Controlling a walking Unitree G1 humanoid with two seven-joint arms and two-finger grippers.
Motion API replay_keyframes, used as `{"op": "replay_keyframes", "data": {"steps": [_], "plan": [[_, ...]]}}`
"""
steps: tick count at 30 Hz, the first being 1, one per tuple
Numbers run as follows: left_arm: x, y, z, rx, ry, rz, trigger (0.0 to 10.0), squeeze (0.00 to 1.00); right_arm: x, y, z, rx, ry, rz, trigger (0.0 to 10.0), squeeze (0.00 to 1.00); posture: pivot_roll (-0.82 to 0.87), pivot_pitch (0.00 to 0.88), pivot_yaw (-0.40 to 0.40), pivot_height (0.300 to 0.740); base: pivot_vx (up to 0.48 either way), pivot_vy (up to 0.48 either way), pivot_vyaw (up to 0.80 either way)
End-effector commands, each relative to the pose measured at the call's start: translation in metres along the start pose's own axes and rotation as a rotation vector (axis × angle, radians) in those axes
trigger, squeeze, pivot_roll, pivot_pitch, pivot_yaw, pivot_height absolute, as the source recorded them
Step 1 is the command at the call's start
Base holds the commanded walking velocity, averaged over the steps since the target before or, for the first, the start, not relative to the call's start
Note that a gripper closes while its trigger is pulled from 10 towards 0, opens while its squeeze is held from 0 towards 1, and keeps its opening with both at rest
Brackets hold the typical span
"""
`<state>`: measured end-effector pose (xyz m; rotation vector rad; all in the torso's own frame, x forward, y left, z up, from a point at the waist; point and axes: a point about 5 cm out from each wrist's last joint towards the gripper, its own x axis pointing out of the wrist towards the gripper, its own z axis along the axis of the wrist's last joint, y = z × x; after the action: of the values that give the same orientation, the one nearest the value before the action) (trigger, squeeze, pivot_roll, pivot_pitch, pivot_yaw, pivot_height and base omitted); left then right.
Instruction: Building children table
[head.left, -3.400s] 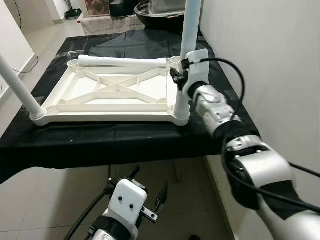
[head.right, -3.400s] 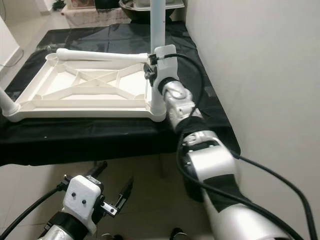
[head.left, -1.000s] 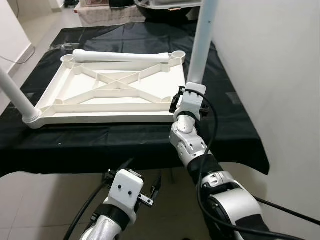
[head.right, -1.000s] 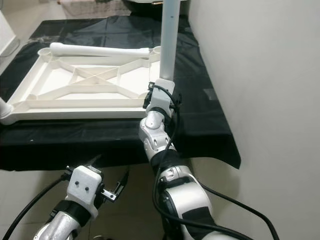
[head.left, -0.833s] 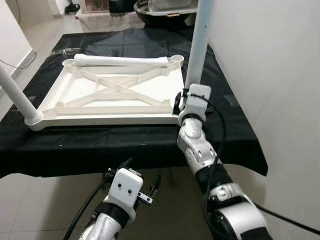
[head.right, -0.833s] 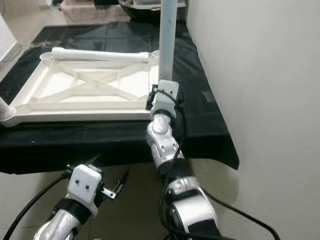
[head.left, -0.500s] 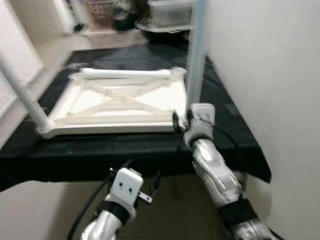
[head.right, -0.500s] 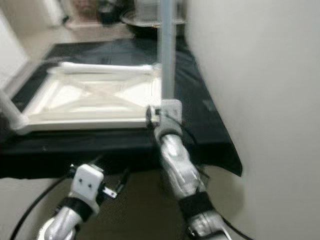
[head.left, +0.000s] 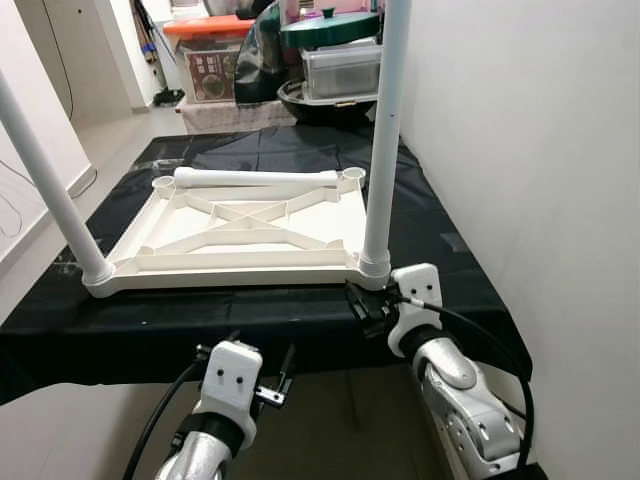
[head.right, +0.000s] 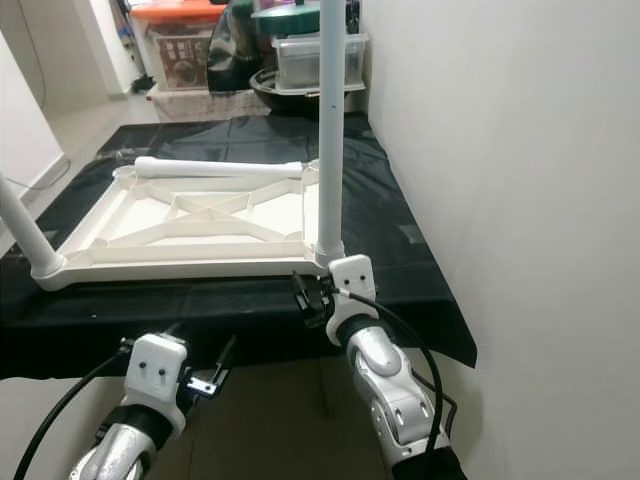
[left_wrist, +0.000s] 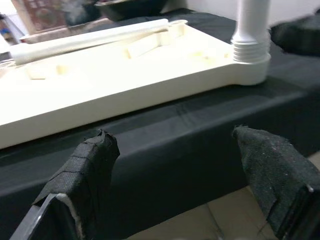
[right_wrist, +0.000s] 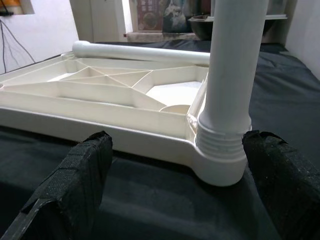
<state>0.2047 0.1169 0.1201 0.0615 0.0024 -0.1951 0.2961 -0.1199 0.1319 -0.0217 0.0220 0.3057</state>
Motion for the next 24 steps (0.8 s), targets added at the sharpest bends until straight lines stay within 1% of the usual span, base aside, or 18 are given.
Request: {"op": "replay_keyframes", "data": {"steps": [1,3,4,6,7,9,15,22,24], "plan": [[-0.001,0.008,-0.007,-0.007,0.038,0.087,10.0,0.00,0.000,0.012,-0.005,0.050,0.000,0.035,10.0,0.00,0.04,0.000,0.031,0.740,0.000,0.000,0.00],[-0.001,0.008,-0.007,-0.007,0.038,0.087,10.0,0.00,0.000,0.012,-0.005,0.050,0.000,0.035,10.0,0.00,0.04,0.000,0.031,0.740,0.000,0.000,0.00],[0.000,0.010,-0.009,0.002,0.046,0.106,10.0,0.00,0.002,0.018,-0.009,0.065,0.015,0.040,10.0,0.00,0.05,0.000,0.028,0.740,0.000,0.000,0.00],[0.000,0.010,-0.009,0.002,0.046,0.106,10.0,0.00,0.002,0.018,-0.009,0.065,0.015,0.040,10.0,0.00,0.05,0.000,0.028,0.740,0.000,0.000,0.00],[0.002,0.011,-0.011,0.011,0.050,0.113,10.0,0.00,0.003,0.021,-0.015,0.061,0.035,0.040,10.0,0.00,0.05,0.000,0.025,0.740,0.000,0.000,0.00],[0.003,0.012,-0.013,0.024,0.058,0.122,10.0,0.00,0.004,0.018,-0.021,0.066,0.059,0.017,10.0,0.00,0.05,0.000,0.021,0.740,0.000,0.000,0.00],[0.003,0.012,-0.016,0.017,0.073,0.142,10.0,0.00,0.002,0.010,-0.024,0.088,0.073,0.005,10.0,0.00,0.04,0.000,0.024,0.740,0.000,0.000,0.00],[0.005,0.010,-0.019,0.020,0.086,0.156,10.0,0.00,0.004,0.012,-0.027,0.072,0.079,0.016,10.0,0.00,0.03,0.000,0.018,0.740,0.000,0.000,0.00],[0.005,0.011,-0.020,0.012,0.088,0.158,10.0,0.00,0.003,0.012,-0.029,0.080,0.080,0.012,10.0,0.00,0.01,0.000,0.029,0.740,0.000,0.000,0.00]]}}
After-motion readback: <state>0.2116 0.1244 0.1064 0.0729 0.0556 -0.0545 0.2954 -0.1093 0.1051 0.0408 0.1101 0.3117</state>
